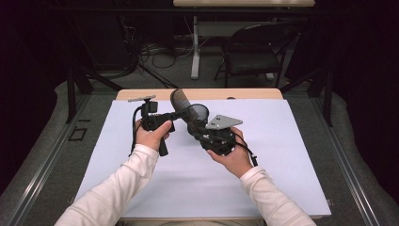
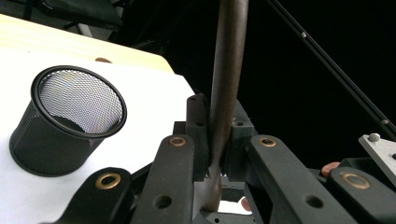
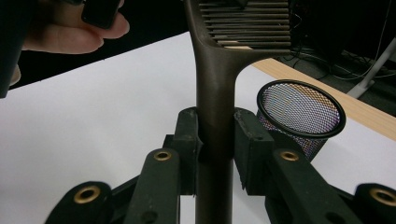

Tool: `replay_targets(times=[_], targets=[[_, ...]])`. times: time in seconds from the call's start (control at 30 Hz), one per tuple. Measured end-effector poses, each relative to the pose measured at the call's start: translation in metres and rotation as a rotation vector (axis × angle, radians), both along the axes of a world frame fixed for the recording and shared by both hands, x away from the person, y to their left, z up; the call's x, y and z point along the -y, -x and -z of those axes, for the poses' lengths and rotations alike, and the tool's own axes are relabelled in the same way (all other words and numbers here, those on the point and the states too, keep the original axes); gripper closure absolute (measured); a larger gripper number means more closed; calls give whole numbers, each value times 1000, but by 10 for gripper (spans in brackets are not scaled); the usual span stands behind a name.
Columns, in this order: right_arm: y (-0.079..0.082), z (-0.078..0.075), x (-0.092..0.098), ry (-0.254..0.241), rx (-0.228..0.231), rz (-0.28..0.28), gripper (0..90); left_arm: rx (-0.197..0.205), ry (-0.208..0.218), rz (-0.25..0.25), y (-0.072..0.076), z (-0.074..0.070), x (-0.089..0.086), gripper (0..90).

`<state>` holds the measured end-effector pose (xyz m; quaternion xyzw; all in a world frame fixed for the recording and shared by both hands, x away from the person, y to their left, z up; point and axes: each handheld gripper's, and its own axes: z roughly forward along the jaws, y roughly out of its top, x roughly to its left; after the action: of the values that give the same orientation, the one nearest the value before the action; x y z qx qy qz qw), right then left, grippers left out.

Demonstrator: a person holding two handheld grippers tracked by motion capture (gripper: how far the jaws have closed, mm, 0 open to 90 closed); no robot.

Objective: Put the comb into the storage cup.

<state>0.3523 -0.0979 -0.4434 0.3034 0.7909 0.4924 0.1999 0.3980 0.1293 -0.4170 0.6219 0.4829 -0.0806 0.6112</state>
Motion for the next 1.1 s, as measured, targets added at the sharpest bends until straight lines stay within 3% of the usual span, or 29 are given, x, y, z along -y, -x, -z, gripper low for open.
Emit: replay_targets(times=[0.37, 0.8, 1.1], targets=[[0, 0, 0, -5, 2, -1, 716, -9, 9, -4, -1, 1, 0, 841], [0, -2, 1, -26, 8, -15, 627, -2, -2, -8, -2, 2, 1, 840], [2, -4, 2, -47, 26, -5, 518, 4, 2, -13, -2, 1, 0, 840]])
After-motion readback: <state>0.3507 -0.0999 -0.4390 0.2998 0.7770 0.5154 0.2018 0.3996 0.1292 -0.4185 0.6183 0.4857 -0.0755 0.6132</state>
